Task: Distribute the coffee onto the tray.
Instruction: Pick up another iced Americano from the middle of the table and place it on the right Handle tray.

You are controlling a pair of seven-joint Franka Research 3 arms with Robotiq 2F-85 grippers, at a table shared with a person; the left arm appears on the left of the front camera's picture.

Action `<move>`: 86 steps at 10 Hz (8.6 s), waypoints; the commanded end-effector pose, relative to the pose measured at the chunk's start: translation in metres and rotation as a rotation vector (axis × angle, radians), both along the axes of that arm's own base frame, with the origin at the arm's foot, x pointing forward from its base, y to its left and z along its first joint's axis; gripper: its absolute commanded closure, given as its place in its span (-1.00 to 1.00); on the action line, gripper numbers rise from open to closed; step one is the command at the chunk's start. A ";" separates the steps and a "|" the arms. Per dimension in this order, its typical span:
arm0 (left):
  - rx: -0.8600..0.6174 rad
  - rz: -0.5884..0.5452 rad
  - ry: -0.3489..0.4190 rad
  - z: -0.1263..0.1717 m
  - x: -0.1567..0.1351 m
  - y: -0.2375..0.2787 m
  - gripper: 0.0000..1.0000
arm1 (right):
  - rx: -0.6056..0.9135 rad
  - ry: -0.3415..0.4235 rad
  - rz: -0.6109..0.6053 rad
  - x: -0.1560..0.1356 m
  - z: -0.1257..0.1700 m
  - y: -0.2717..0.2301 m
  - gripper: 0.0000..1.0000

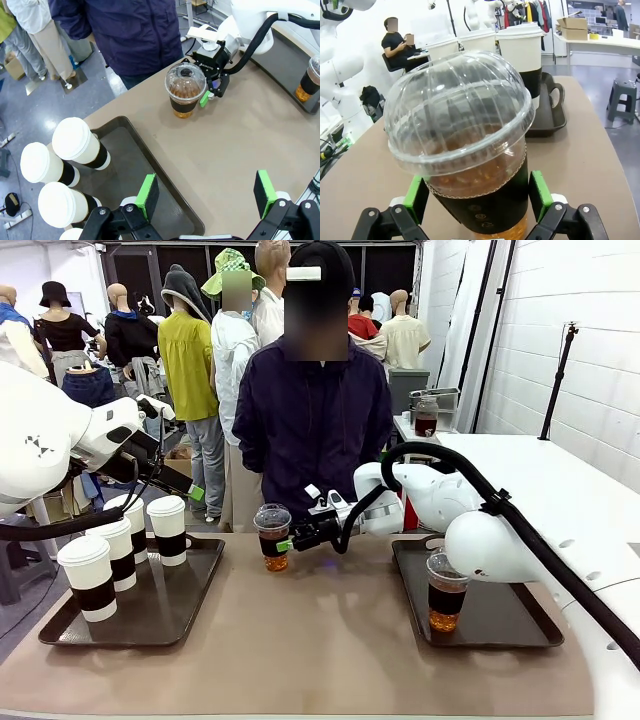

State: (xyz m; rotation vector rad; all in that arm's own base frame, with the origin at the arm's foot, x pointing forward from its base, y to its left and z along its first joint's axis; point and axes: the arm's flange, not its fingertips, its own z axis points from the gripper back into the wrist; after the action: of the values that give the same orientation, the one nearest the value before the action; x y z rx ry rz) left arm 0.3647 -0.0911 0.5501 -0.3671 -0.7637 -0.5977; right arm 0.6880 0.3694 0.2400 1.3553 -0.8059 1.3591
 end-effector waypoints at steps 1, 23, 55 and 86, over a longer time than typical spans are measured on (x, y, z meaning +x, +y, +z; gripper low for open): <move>-0.006 -0.001 0.004 0.000 0.000 0.001 -1.00 | -0.011 -0.013 0.034 0.014 -0.004 0.009 -1.00; -0.006 -0.001 0.004 0.000 0.000 0.001 -1.00 | -0.005 -0.052 -0.021 -0.016 0.108 -0.101 -0.28; -0.006 -0.001 0.004 0.000 0.000 0.001 -1.00 | -0.025 -0.052 -0.487 -0.086 0.030 -0.350 -0.28; -0.006 -0.001 0.004 0.000 0.000 0.001 -1.00 | -0.045 0.040 -0.557 -0.112 -0.008 -0.408 -1.00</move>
State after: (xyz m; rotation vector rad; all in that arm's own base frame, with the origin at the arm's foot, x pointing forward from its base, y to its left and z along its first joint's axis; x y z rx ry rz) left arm 0.3647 -0.0910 0.5502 -0.3671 -0.7638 -0.5977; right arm 0.5712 -0.0389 0.2325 1.0102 -1.0224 0.8969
